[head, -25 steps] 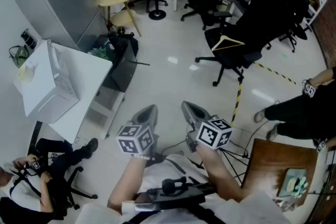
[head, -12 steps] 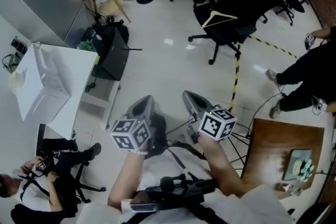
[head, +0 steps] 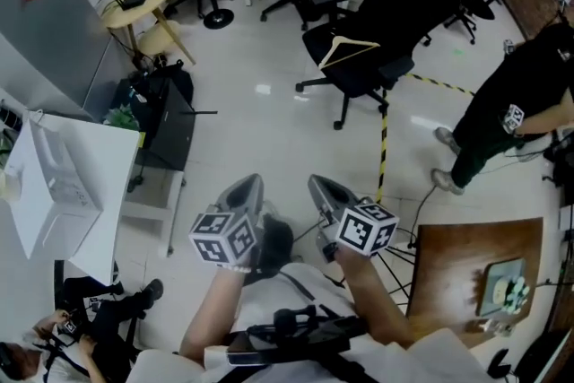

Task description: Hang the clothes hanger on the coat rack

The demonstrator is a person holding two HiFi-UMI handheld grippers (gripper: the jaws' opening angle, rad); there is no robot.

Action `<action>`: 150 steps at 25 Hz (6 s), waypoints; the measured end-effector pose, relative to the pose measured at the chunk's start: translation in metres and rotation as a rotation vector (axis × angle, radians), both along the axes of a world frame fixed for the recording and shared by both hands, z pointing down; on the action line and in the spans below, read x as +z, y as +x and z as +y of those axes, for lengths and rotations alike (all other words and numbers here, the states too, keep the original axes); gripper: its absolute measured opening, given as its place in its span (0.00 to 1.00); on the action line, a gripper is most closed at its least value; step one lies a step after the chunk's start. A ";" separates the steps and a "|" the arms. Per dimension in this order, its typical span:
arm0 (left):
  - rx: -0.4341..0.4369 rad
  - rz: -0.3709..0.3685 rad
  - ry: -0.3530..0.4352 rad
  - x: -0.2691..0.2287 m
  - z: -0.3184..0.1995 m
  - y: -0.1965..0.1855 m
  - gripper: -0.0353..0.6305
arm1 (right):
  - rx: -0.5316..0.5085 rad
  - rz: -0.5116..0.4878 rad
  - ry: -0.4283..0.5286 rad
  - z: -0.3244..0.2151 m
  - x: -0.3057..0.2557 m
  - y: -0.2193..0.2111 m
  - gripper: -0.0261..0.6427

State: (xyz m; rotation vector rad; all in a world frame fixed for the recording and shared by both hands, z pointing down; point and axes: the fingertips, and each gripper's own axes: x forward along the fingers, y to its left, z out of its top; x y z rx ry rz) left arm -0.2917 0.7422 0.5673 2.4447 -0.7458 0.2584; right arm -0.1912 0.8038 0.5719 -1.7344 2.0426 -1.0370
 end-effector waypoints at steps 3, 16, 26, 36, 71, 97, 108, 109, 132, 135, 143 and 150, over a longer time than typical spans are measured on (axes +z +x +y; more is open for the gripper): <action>0.023 0.010 0.001 -0.006 -0.032 0.034 0.03 | 0.016 0.015 -0.002 -0.033 -0.007 0.032 0.04; 0.024 0.034 0.017 -0.028 -0.201 0.076 0.03 | -0.011 0.070 0.016 -0.215 -0.033 0.058 0.04; 0.062 0.025 -0.013 -0.010 -0.264 0.094 0.03 | 0.199 0.106 -0.056 -0.264 -0.009 0.110 0.11; 0.110 -0.014 0.024 -0.002 -0.347 0.165 0.03 | 0.305 0.058 -0.104 -0.339 0.019 0.200 0.25; 0.317 -0.261 -0.130 0.145 -0.558 0.477 0.03 | 0.352 0.230 -0.647 -0.572 0.300 0.536 0.40; 0.334 -0.284 -0.340 0.277 -0.583 0.522 0.03 | 0.411 0.223 -0.871 -0.630 0.494 0.634 0.39; 0.312 -0.312 -0.357 0.289 -0.589 0.527 0.03 | 0.352 0.257 -0.925 -0.631 0.508 0.642 0.27; 0.311 -0.313 -0.355 0.288 -0.590 0.528 0.03 | 0.347 0.263 -0.924 -0.631 0.506 0.641 0.25; 0.040 -0.194 -0.161 0.118 -0.648 0.476 0.03 | 0.166 0.192 -0.461 -0.657 0.220 0.520 0.24; 0.003 -0.150 -0.105 0.080 -0.667 0.462 0.03 | 0.114 0.164 -0.343 -0.690 0.161 0.500 0.24; -0.098 -0.069 0.035 -0.013 -0.735 0.418 0.03 | -0.132 0.068 -0.110 -0.777 0.027 0.408 0.24; -0.210 -0.006 0.116 -0.076 -0.818 0.363 0.03 | -0.322 -0.017 -0.017 -0.859 -0.045 0.337 0.25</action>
